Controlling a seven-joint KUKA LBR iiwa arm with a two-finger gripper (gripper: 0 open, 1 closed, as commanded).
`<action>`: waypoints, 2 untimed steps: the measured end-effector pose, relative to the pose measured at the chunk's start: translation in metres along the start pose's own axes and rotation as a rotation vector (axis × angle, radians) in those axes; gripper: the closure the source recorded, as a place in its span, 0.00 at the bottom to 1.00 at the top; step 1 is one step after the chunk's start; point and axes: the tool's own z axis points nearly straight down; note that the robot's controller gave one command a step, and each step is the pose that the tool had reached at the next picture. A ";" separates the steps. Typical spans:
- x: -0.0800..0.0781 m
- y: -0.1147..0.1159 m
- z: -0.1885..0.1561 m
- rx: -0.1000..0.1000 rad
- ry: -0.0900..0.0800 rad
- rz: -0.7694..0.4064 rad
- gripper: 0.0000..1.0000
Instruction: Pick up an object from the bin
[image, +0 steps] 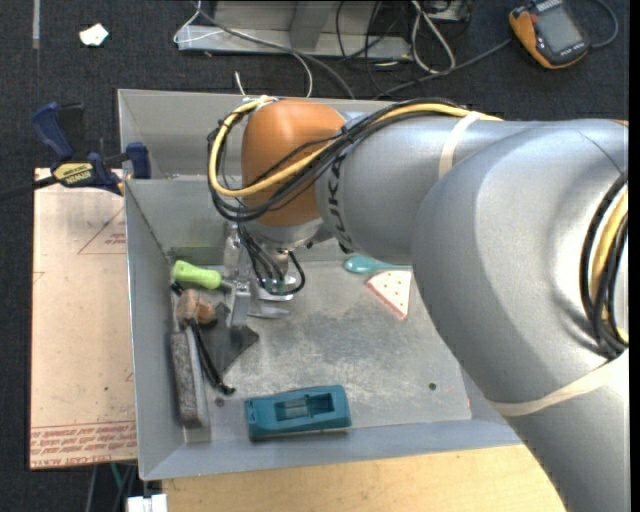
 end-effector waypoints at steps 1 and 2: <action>0.018 -0.026 -0.004 -0.002 0.005 0.068 0.00; 0.011 0.057 0.024 0.007 -0.012 0.171 0.00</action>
Offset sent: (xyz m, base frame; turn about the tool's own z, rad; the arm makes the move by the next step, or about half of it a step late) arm -0.0081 0.0594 -0.0257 0.1861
